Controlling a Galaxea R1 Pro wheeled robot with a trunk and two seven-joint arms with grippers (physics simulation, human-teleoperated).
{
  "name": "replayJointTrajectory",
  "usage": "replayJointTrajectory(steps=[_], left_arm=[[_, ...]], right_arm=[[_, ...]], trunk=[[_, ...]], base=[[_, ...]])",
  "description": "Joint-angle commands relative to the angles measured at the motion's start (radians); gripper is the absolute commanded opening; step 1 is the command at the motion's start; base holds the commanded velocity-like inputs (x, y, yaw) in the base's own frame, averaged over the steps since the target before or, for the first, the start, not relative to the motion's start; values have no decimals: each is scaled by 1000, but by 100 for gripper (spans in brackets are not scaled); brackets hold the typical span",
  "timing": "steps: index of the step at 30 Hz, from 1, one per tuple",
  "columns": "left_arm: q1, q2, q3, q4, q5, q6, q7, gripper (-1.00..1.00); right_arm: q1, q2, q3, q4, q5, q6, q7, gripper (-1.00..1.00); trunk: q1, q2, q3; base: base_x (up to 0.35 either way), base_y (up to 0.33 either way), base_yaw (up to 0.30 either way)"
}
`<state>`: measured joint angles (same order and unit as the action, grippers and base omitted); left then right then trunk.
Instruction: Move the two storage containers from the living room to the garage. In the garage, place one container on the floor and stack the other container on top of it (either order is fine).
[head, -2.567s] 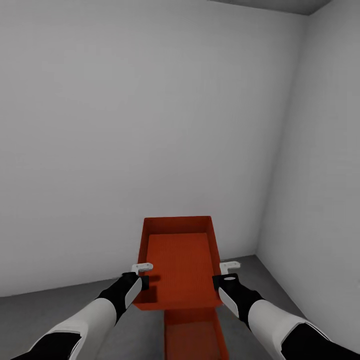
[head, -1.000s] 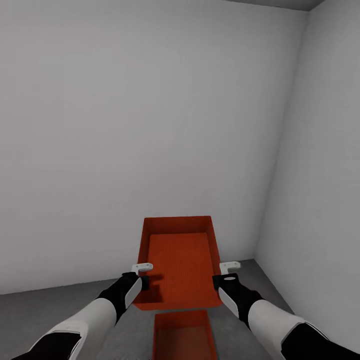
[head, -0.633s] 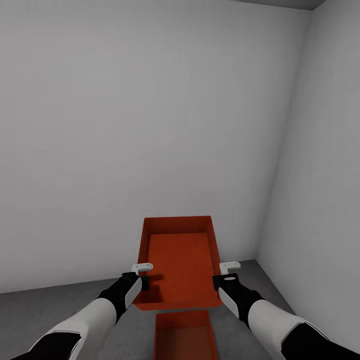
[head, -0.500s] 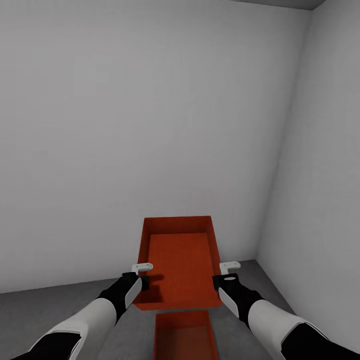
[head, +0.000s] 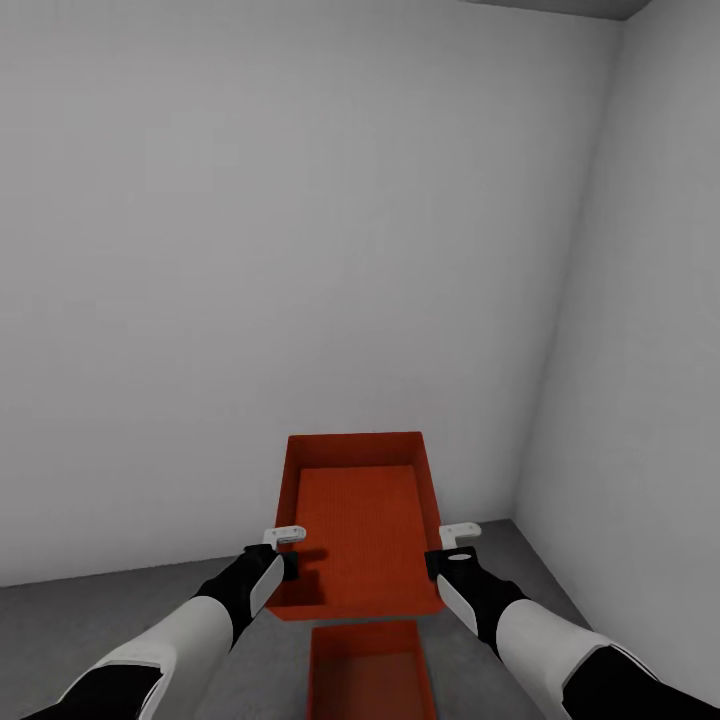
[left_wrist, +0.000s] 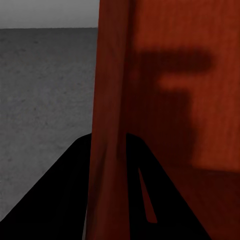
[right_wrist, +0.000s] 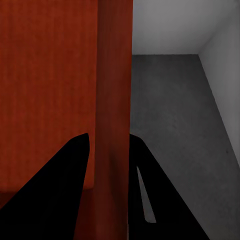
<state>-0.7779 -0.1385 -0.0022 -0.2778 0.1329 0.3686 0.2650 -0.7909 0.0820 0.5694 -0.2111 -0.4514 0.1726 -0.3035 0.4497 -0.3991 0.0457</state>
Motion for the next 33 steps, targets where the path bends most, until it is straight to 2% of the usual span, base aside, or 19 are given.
replayJointTrajectory(steps=[1, 17, 33], left_arm=[[0, 10, -13, -4, -33, -34, 12, -100], [0, 9, -13, -4, -33, -34, 11, -100], [0, 10, -13, -4, -33, -34, 11, -100]], right_arm=[[0, -1, 8, 4, -13, 7, -9, -100], [0, -1, 8, 4, -13, 7, -9, -100], [0, -1, 8, 4, -13, 7, -9, -100]], trunk=[[0, -1, 0], [0, -1, -1], [0, -1, -25]], base=[[0, 0, 0], [0, 0, 0], [0, 0, 0]])
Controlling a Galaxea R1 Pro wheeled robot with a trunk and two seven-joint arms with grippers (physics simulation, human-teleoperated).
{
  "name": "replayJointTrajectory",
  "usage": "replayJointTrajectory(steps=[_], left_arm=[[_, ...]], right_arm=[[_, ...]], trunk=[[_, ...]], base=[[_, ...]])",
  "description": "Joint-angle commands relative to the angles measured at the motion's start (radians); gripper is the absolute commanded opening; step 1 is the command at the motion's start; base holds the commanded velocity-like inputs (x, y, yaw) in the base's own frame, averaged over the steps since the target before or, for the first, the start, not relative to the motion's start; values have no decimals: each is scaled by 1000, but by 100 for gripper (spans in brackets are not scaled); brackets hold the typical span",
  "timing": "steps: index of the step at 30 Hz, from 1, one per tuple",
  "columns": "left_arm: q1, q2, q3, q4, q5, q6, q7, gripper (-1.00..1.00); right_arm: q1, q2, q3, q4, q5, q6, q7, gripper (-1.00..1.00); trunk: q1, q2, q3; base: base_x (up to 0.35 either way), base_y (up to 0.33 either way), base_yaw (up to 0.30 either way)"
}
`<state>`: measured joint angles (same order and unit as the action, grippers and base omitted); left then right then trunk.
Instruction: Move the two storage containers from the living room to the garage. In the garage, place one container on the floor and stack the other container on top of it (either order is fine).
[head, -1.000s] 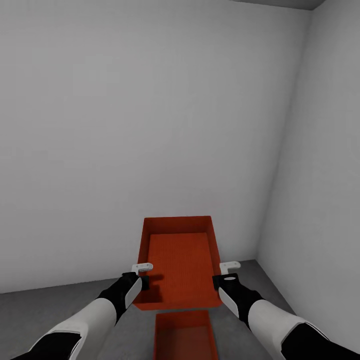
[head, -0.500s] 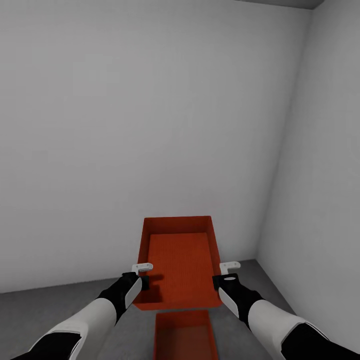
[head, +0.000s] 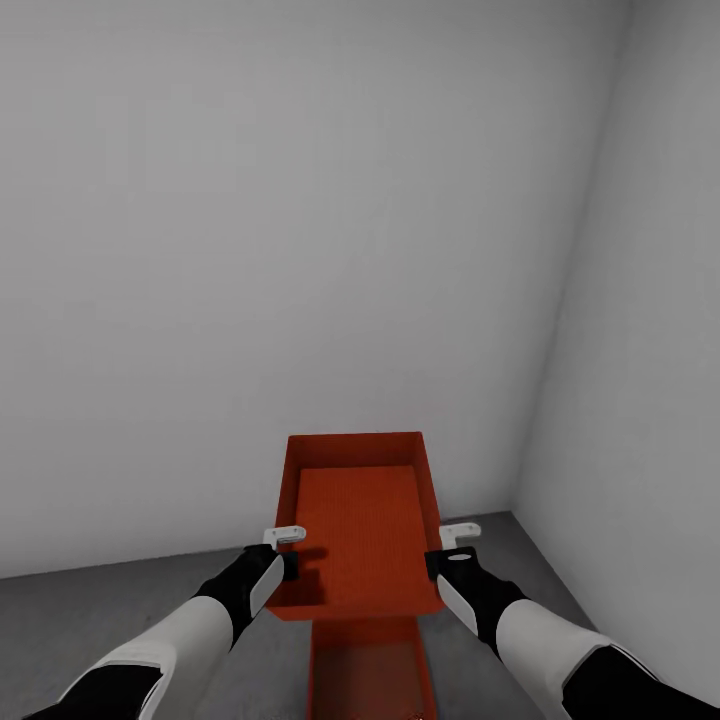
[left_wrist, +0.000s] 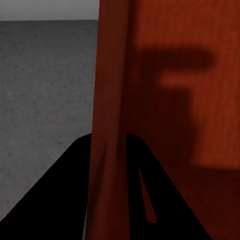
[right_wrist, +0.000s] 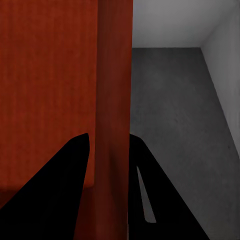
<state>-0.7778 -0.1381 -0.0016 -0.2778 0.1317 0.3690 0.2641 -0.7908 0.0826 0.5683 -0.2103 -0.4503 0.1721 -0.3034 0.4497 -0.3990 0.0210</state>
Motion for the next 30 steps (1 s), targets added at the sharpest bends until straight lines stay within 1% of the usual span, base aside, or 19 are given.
replayJointTrajectory(steps=[1, 30], left_arm=[[0, 9, -14, -5, -32, -35, 12, -100], [0, 8, -15, -5, -35, -35, 12, -100]], right_arm=[[0, -1, 9, 3, -14, 7, -10, -100], [-1, -3, 9, 3, -13, 7, -10, -100]], trunk=[[0, -1, -2], [0, -1, -49]], base=[[0, 0, 0], [0, 0, 0]])
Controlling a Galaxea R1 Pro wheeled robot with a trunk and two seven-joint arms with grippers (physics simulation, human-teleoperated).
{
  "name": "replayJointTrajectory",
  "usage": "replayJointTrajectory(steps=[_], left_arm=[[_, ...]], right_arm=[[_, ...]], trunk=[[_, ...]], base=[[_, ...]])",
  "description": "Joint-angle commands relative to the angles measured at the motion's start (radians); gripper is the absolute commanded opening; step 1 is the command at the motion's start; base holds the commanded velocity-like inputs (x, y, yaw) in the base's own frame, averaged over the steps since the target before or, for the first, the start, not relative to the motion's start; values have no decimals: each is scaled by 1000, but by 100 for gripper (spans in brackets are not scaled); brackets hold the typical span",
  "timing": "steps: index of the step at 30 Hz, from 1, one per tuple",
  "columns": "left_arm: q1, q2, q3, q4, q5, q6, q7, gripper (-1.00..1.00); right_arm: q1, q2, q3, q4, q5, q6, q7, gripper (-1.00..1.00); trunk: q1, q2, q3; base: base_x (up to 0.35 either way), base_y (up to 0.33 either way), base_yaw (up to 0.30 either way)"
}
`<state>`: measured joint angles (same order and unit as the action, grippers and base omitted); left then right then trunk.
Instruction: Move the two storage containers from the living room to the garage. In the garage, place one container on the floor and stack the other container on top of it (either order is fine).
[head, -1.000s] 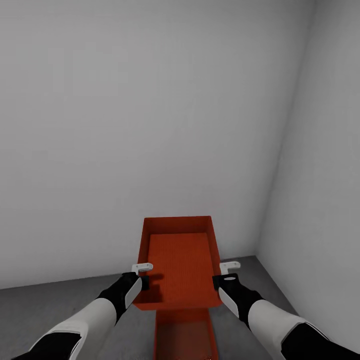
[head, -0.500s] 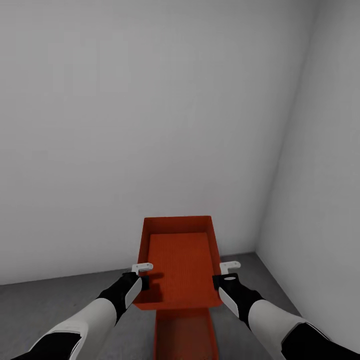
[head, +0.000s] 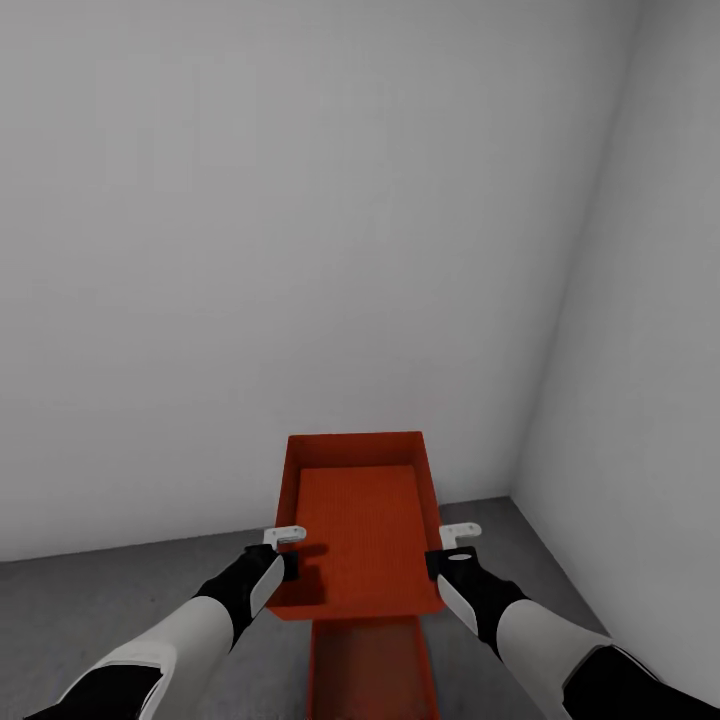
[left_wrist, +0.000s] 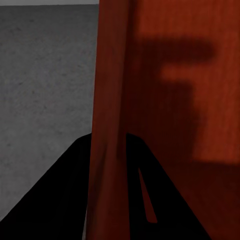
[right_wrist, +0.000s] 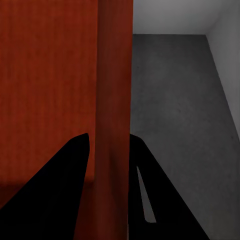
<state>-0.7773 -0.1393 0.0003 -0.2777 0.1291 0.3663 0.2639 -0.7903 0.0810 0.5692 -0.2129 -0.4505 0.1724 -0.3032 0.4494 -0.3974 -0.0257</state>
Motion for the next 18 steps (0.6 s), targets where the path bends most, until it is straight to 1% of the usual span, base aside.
replayJointTrajectory(steps=[1, 18], left_arm=[[0, 10, -17, -5, -32, -32, 12, -100], [0, 10, -17, -5, -33, -32, 12, -100]], right_arm=[[-1, -1, 8, 6, -13, 7, -10, -100], [-1, -1, 8, 6, -13, 7, -10, -100]], trunk=[[1, -3, -4], [1, -3, -31]], base=[[0, 0, 0], [0, 0, 0]])
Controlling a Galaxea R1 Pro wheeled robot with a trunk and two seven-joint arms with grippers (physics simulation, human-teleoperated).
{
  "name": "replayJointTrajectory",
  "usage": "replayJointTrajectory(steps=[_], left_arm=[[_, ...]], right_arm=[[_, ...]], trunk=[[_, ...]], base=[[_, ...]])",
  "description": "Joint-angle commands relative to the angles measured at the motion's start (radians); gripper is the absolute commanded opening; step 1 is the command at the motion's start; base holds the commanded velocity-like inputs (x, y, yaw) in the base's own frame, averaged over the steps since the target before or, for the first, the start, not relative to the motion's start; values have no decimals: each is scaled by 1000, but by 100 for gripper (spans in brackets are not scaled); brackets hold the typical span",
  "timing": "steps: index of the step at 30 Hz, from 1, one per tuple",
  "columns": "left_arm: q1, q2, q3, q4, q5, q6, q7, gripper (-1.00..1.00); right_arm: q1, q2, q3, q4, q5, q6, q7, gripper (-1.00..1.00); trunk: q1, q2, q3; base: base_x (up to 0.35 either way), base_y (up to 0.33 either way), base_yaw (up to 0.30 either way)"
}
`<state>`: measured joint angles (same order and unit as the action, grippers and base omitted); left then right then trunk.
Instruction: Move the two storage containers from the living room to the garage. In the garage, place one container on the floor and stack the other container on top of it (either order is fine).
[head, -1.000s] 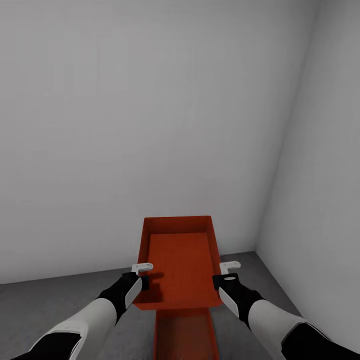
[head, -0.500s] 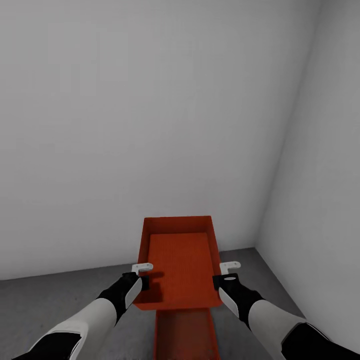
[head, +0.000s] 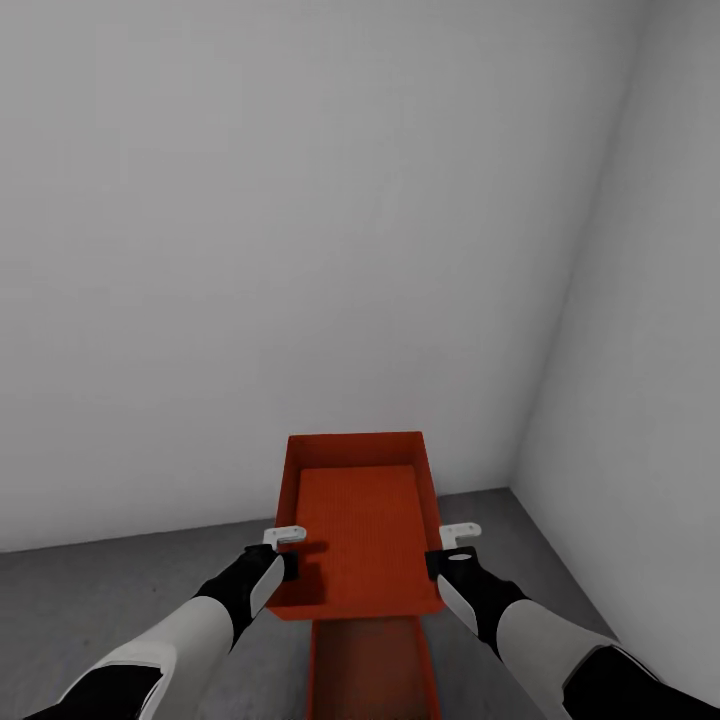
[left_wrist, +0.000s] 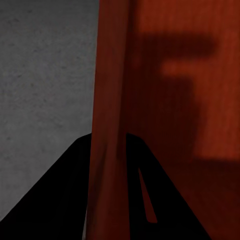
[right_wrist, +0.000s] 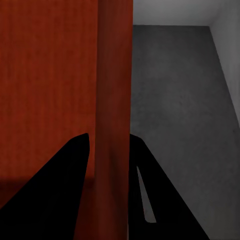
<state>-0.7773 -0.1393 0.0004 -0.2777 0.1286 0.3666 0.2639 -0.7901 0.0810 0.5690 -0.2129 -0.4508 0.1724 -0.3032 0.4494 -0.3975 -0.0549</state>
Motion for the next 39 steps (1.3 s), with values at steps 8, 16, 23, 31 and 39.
replayJointTrajectory(steps=[8, 16, 23, 31, 39], left_arm=[[0, 10, -17, -5, -33, -32, 12, -100], [0, 10, -17, -5, -34, -32, 12, -100], [0, 9, -17, -5, -34, -32, 12, -100], [0, 9, -17, -5, -34, -32, 12, -100], [0, 9, -17, -5, -34, -32, 12, -100]], right_arm=[[-1, -1, 8, 6, -13, 7, -10, -100], [-1, -2, 8, 6, -13, 7, -10, -100], [-1, -2, 8, 6, -13, 7, -10, -100], [-1, -3, 8, 6, -14, 7, -10, -100], [-1, -3, 8, 6, -14, 7, -10, -100]], trunk=[[1, -3, -15], [1, -3, -28], [1, -3, -40], [1, -3, -52], [1, -3, -65]], base=[[0, 0, 0], [0, 0, 0], [0, 0, 0], [0, 0, 0], [0, 0, 0]])
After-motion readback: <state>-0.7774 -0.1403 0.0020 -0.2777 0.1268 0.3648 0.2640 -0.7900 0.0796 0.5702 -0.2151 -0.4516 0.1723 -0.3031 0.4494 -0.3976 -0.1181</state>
